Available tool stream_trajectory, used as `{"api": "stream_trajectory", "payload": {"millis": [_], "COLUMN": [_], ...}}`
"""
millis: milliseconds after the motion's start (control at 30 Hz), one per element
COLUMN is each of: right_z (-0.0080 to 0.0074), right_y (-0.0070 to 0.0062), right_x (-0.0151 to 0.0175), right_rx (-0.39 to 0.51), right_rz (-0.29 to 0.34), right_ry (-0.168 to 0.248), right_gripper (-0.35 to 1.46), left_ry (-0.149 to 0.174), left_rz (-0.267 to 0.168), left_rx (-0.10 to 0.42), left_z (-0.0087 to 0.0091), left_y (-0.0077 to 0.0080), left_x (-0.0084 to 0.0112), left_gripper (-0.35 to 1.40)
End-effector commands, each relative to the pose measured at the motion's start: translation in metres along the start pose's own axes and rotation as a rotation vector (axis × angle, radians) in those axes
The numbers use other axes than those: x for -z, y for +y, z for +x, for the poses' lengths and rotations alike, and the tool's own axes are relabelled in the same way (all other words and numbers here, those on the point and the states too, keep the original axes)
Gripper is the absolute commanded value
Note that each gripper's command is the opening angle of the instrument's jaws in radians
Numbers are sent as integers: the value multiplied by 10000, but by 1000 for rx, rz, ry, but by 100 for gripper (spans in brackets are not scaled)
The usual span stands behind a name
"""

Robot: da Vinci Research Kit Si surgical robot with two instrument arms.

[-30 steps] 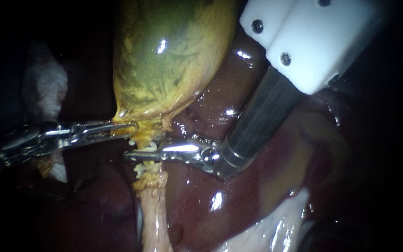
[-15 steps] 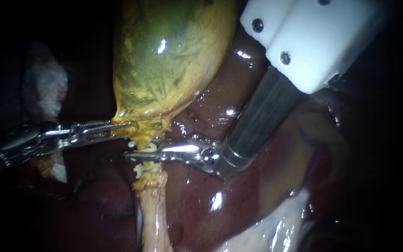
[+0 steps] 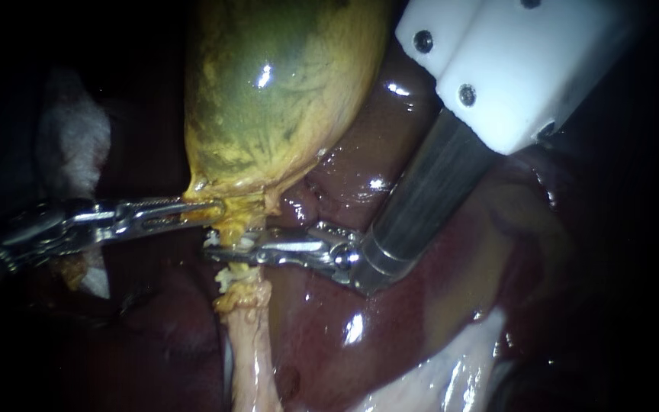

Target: Clipping third clip left tube

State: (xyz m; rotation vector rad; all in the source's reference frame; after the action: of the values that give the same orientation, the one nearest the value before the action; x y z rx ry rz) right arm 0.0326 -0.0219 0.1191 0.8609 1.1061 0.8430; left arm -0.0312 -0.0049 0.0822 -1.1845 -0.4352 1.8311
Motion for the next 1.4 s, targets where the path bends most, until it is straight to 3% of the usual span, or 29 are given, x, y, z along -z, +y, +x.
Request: {"api": "stream_trajectory", "payload": {"millis": [33, 400, 567, 1400], "right_z": [0, -1, -2, -4], "right_y": [0, 0, 0, 7], "right_x": [0, 3, 4, 13], "right_rx": [-1, -6, -6, -14], "right_rz": [0, 2, -12, -65], "right_ry": [0, 2, 4, -39], "right_gripper": [4, -10, -34, -35], "left_ry": [0, 0, 0, 0], "left_rz": [0, 0, 0, 0], "left_rx": [0, -6, -6, -6], "left_z": [0, 0, 0, 0], "left_y": [0, 0, 0, 0], "left_x": [0, 0, 0, 0], "left_gripper": [-35, -35, -35, -35]}}
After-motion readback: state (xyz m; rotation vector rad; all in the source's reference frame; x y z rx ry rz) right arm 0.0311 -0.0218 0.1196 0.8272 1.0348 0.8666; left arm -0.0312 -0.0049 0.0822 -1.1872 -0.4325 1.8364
